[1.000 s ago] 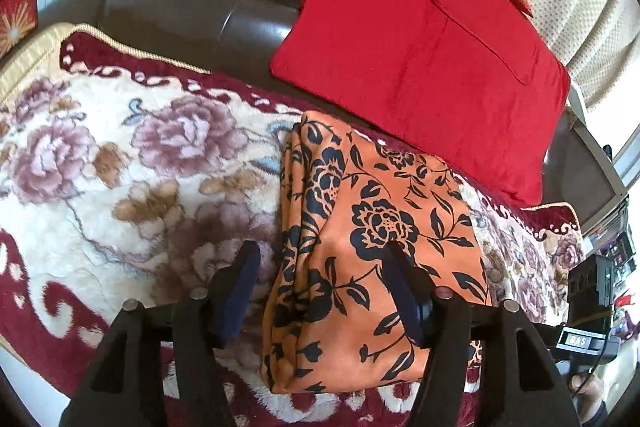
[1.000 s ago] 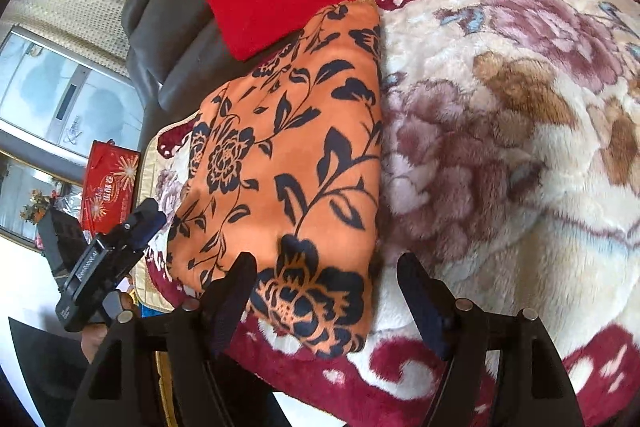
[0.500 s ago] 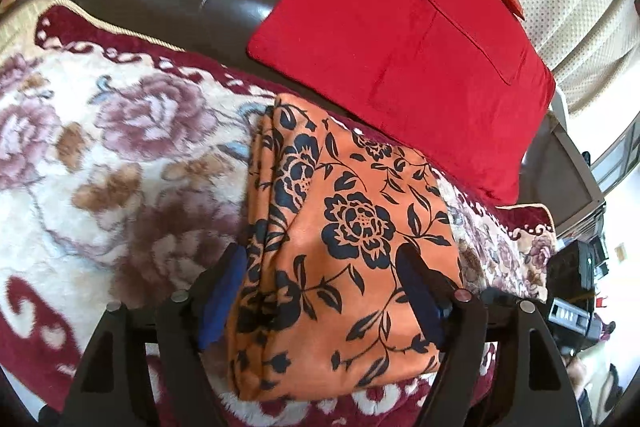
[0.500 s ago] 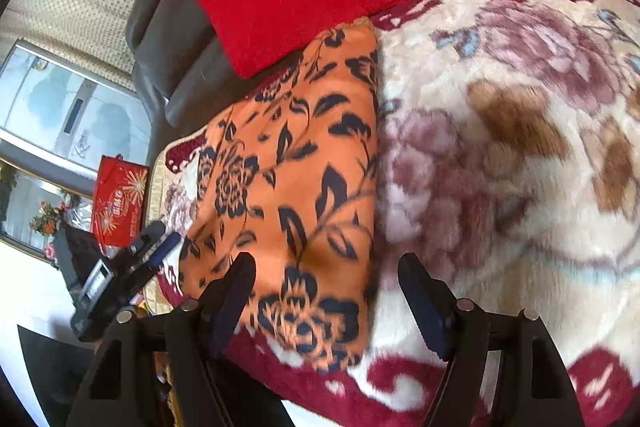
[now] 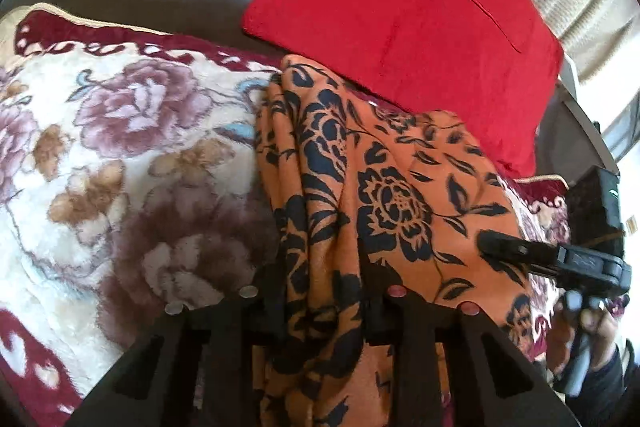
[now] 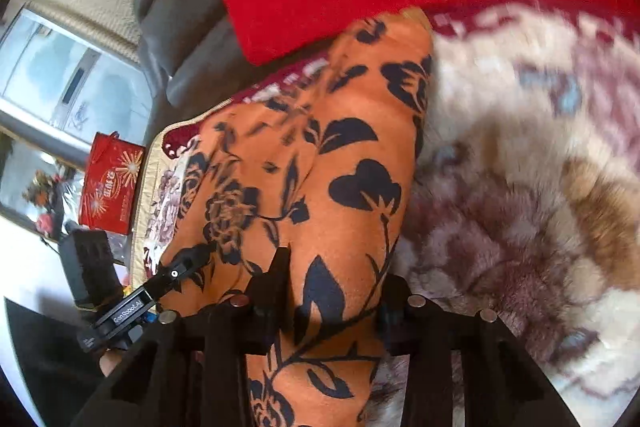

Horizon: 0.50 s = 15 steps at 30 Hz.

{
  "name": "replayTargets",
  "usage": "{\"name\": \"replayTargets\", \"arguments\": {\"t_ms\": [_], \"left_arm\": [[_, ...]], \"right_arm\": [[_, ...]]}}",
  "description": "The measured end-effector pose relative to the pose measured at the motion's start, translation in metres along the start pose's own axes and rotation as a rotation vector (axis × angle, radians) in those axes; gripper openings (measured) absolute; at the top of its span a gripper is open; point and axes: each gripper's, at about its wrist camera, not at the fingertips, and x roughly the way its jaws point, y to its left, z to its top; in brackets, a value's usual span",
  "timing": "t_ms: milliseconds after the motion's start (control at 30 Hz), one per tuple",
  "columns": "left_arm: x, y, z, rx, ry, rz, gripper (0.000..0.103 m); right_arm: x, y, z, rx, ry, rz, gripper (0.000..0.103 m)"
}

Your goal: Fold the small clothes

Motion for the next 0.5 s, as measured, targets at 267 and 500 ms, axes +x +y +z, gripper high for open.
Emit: {"name": "replayTargets", "arguments": {"t_ms": [267, 500], "left_arm": [[0.019, -0.007, -0.005, 0.03, 0.049, -0.032, 0.076], [-0.004, -0.043, 0.008, 0.087, 0.005, -0.012, 0.029]], "right_arm": [[0.022, -0.028, -0.008, 0.113, 0.028, 0.087, 0.079], [0.005, 0.007, 0.0, -0.017, 0.016, -0.008, 0.039]]}}
